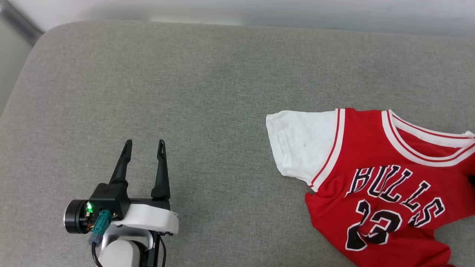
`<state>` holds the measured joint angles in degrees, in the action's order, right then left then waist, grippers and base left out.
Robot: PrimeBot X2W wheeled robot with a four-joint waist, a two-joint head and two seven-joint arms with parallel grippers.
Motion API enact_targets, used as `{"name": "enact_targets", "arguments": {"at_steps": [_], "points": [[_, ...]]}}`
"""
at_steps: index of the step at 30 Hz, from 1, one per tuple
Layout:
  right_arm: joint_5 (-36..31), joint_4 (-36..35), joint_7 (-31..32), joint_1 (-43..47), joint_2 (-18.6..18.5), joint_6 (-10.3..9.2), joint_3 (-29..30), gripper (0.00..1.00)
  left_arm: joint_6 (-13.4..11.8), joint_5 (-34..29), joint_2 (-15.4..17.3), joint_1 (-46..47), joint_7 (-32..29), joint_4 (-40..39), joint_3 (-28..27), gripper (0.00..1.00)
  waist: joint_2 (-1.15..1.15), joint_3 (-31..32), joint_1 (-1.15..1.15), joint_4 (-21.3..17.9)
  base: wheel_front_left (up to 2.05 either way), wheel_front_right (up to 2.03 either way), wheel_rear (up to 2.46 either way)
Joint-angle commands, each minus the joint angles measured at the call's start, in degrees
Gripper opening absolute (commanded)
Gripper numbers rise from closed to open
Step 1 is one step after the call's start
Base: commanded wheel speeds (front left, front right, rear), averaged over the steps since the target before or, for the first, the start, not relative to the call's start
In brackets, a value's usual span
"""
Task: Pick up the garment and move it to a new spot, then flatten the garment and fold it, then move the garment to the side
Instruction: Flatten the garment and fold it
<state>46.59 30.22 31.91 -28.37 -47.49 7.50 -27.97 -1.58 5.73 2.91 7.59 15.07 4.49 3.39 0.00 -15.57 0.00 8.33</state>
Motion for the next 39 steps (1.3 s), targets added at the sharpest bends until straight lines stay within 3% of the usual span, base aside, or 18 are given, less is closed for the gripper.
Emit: {"name": "enact_targets", "arguments": {"at_steps": [1,3,4,5,6,13,19,24,30,35,39], "points": [[-0.88,1.93,0.85,1.17,1.06,-0.02,-0.48,0.00,-0.20,0.11,-0.03,0.47,0.15,0.16,0.01,1.00,0.00,0.06,0.00,0.14,0.00,0.00,0.00],[-1.05,2.96,0.96,1.32,1.61,-0.02,-0.24,0.00,-0.27,0.12,-0.03,0.36,0.15,0.20,0.00,1.00,0.00,0.15,0.00,0.16,0.00,0.00,0.00],[-1.18,3.95,-0.23,1.67,2.35,-0.03,0.51,0.28,-0.28,0.15,-0.04,0.06,0.15,0.37,-0.11,1.00,0.00,0.51,0.00,0.13,0.00,0.00,0.00],[-1.18,3.95,-0.23,1.67,2.35,-0.03,0.51,0.28,-0.28,0.15,-0.04,0.06,0.15,0.37,-0.11,1.00,0.00,0.51,0.00,0.13,0.00,0.00,0.00],[-1.09,3.86,-1.49,1.67,2.72,-0.03,1.11,1.00,-0.35,0.12,-0.03,-0.23,0.15,0.43,-0.35,1.00,0.00,0.80,0.00,-0.03,0.00,0.00,0.00],[-3.54,-1.08,-13.74,3.07,0.61,-0.03,5.49,1.00,-0.21,-0.46,-0.04,-1.52,0.15,0.56,-1.42,1.00,0.00,3.42,0.00,-1.46,0.00,0.00,0.00],[-10.84,-6.65,-27.53,5.02,3.42,-0.02,13.96,1.00,0.43,-1.53,0.09,-2.42,0.15,-0.08,-2.83,1.00,0.00,5.43,0.00,-3.48,0.00,0.00,0.00],[-20.07,-12.98,-36.43,8.72,10.87,-0.03,23.45,1.00,1.08,-2.55,0.81,-1.33,0.15,-0.67,-3.29,1.00,0.00,6.40,0.00,-4.96,0.00,0.00,0.00],[-30.19,-22.81,-41.90,15.24,22.02,-0.04,31.78,1.00,3.14,-2.98,2.17,2.50,0.15,0.21,-2.85,1.00,0.00,6.47,0.00,-5.98,0.00,0.00,0.00],[-35.48,-30.51,-43.31,21.30,30.40,-0.03,35.21,1.00,5.79,-2.67,4.23,8.83,0.15,3.98,-1.53,1.00,0.00,6.22,0.00,-6.47,0.00,0.00,0.00],[-37.57,-33.65,-43.80,24.39,34.00,-0.03,35.77,1.00,7.68,-1.91,6.41,16.23,-3.20,7.61,0.78,1.00,0.00,5.49,0.00,-7.35,0.00,0.00,0.00]]}}
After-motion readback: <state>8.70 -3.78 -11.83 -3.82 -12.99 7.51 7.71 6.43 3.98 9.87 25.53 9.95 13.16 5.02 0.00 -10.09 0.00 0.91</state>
